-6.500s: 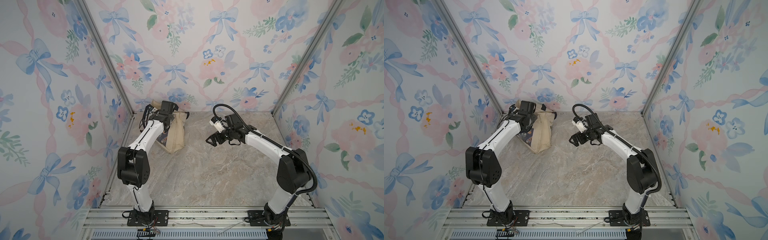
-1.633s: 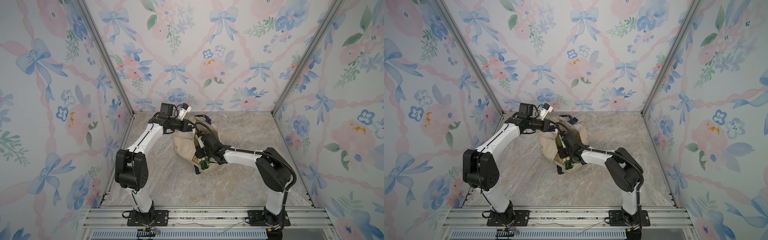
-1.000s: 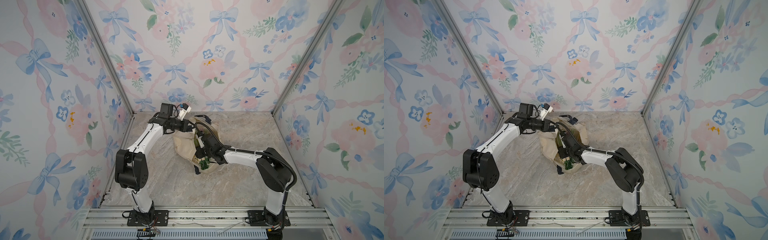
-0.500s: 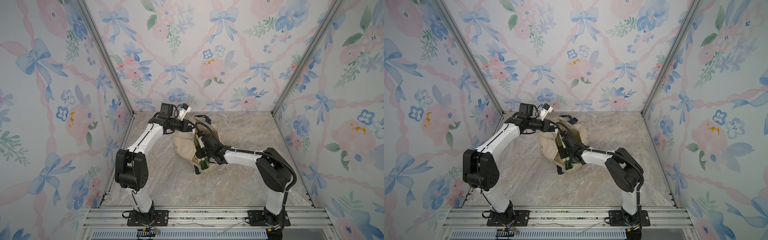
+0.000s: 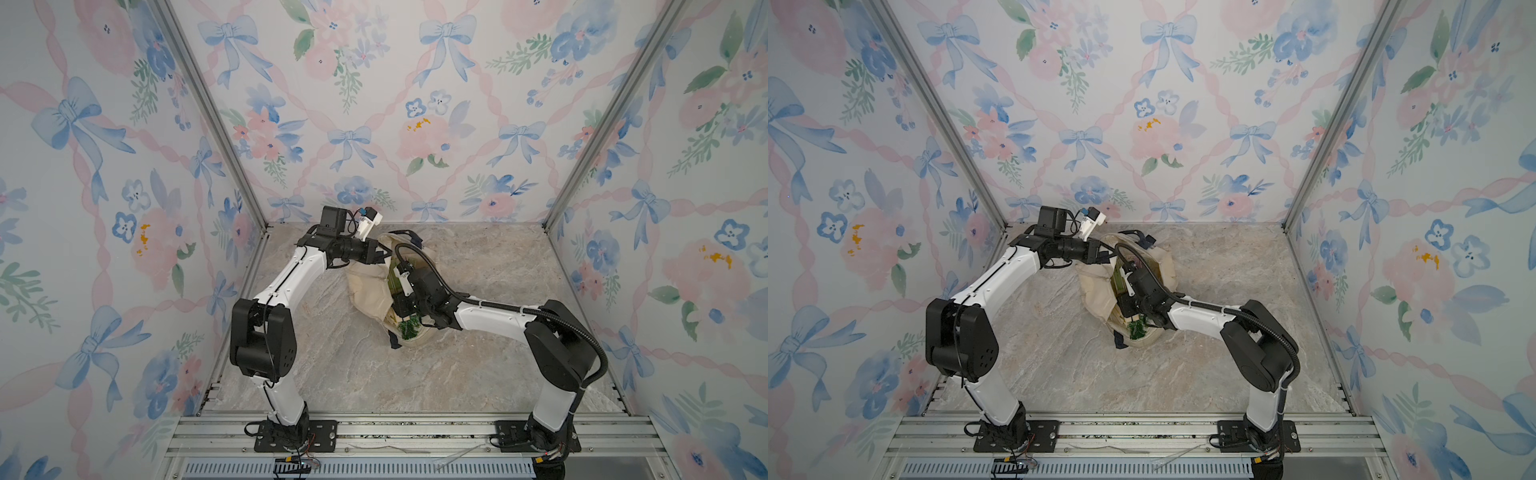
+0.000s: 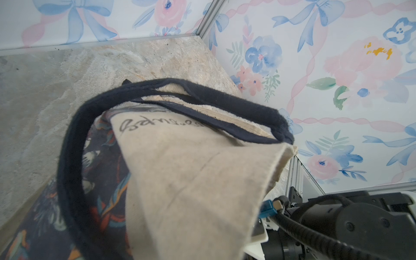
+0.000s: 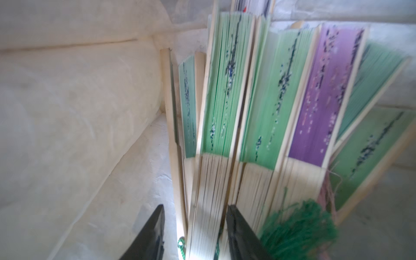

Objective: Take out the folding fans from the tote bags
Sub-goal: Pick up the folding fan from the canvas bag.

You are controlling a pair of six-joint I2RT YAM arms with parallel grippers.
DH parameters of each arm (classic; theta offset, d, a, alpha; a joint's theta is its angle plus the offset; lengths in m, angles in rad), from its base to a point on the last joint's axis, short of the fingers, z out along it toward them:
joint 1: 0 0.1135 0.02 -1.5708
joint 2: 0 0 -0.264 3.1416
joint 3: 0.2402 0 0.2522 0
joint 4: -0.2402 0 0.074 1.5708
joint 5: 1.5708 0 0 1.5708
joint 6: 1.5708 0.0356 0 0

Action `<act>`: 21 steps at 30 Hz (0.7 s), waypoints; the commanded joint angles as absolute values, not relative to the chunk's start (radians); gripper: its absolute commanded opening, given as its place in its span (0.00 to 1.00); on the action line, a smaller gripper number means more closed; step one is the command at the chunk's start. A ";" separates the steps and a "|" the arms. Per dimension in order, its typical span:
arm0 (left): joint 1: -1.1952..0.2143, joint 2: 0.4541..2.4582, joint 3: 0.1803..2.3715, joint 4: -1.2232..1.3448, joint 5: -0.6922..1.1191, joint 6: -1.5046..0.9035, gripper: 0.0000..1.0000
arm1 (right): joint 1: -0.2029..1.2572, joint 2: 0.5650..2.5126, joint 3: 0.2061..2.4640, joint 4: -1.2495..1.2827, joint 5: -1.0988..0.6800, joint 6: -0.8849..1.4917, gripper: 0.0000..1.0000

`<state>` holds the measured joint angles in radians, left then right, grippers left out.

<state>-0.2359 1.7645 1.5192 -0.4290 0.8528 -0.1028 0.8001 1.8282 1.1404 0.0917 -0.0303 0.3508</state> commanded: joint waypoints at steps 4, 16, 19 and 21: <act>-0.241 1.780 1.558 -0.435 0.866 -0.106 0.00 | 0.798 1.881 1.175 0.074 -0.106 0.395 0.46; -0.242 1.784 1.560 -0.440 0.862 -0.104 0.00 | 0.784 1.862 1.150 0.093 -0.101 0.405 0.46; -0.242 1.787 1.561 -0.440 0.862 -0.105 0.00 | 0.782 1.847 1.141 0.097 -0.091 0.404 0.46; -0.243 1.787 1.561 -0.443 0.863 -0.104 0.00 | 0.784 1.840 1.142 0.090 -0.087 0.401 0.46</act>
<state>-0.2359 1.7695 1.5295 -0.4442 0.8490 -0.1028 0.7918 1.8721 1.1496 0.0898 -0.0971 0.3935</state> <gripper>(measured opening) 0.057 0.460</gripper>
